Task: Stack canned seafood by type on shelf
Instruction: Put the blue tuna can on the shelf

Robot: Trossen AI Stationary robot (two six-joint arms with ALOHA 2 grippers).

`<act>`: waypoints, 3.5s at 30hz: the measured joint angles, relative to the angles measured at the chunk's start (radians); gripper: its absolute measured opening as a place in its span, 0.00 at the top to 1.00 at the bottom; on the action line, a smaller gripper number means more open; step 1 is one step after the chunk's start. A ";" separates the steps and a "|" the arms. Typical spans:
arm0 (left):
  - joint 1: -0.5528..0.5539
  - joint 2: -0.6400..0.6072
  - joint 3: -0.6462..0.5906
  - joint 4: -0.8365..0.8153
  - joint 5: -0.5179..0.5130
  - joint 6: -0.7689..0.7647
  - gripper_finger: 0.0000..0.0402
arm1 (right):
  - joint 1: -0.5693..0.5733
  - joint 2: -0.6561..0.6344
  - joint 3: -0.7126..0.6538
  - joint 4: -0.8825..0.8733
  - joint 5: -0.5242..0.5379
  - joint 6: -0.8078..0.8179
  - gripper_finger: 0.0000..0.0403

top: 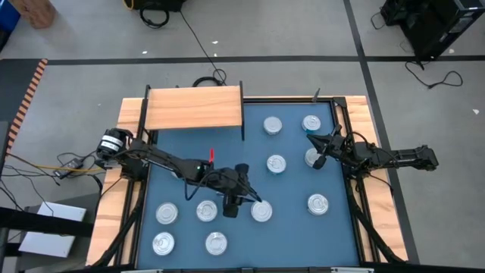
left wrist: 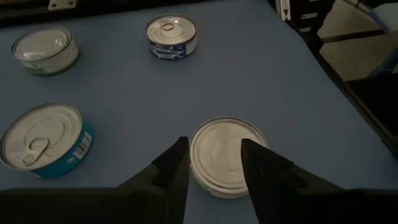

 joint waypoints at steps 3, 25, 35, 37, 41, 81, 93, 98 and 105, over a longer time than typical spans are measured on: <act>-0.001 0.000 0.000 -0.005 0.000 -0.003 0.63 | 0.000 0.000 0.000 0.000 0.000 0.000 0.93; -0.012 0.002 0.178 -0.390 0.032 -0.050 0.66 | 0.000 0.000 0.000 0.000 0.000 0.000 0.93; -0.012 0.002 0.214 -0.439 0.048 -0.110 0.78 | 0.000 0.000 0.000 0.000 0.000 0.000 0.93; -0.012 0.002 0.250 -0.506 0.043 -0.103 0.80 | 0.000 0.000 0.000 0.000 0.000 0.000 0.93; -0.012 0.002 0.299 -0.755 0.011 -0.075 0.82 | 0.000 0.000 0.000 0.000 0.000 0.000 0.93; 0.017 0.070 0.297 -0.910 -0.134 -0.141 0.24 | 0.000 0.001 0.000 0.013 0.000 0.000 0.93; 0.016 0.098 0.297 -0.915 -0.065 -0.101 0.29 | 0.000 0.004 0.000 0.038 0.000 0.000 0.93; 0.023 0.100 0.295 -0.921 -0.085 -0.076 0.32 | 0.000 0.005 0.000 0.047 0.000 0.000 0.93; 0.038 0.100 0.296 -0.932 -0.036 -0.059 0.37 | 0.000 0.005 0.000 0.049 0.000 0.000 0.93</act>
